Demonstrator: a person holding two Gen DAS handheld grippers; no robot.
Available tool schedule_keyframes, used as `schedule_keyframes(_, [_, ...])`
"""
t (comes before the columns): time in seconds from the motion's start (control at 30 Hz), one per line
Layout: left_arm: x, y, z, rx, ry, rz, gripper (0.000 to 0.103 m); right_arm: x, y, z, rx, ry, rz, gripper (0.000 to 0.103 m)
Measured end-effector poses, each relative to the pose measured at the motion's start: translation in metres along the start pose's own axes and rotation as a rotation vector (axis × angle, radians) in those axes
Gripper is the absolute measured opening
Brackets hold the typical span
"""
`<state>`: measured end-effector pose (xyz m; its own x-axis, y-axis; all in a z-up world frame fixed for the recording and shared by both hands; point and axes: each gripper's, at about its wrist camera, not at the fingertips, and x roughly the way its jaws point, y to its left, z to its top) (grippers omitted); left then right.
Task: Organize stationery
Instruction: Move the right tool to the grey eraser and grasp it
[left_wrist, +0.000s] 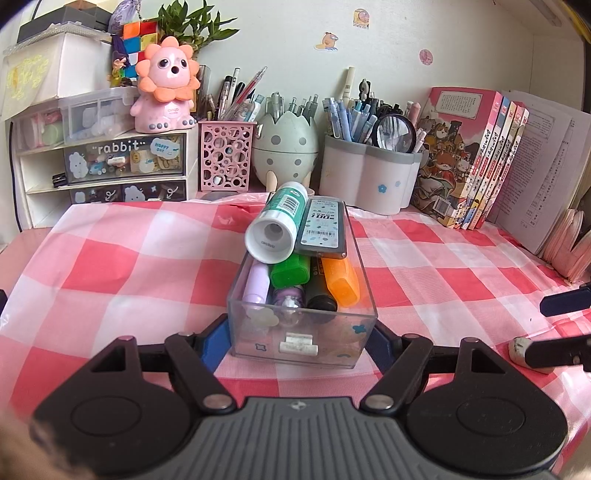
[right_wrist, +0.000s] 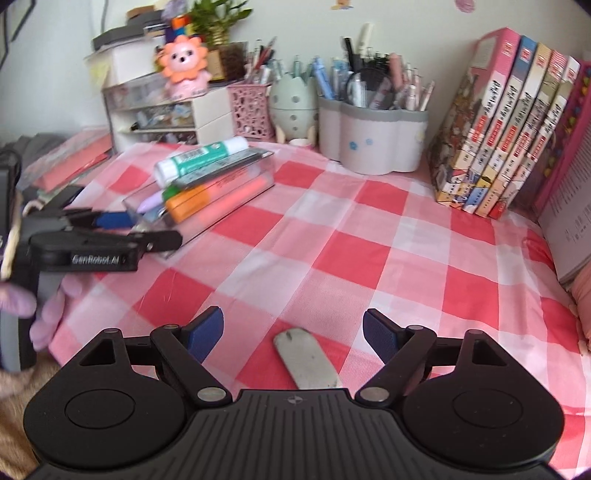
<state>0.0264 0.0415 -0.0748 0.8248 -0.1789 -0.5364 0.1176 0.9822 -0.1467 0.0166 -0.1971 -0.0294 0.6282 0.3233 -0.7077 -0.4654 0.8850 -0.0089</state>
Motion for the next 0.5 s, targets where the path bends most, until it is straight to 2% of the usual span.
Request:
schedule_keyframes(0.27, [0.0,0.0,0.0,0.0,0.0,0.0,0.05,-0.003,-0.001,-0.013,-0.086,0.021,0.016,0.079])
schedule_keyframes(0.5, [0.0,0.0,0.0,0.0,0.0,0.0,0.05,0.002,-0.003,-0.016,-0.113,0.051,0.024,0.06])
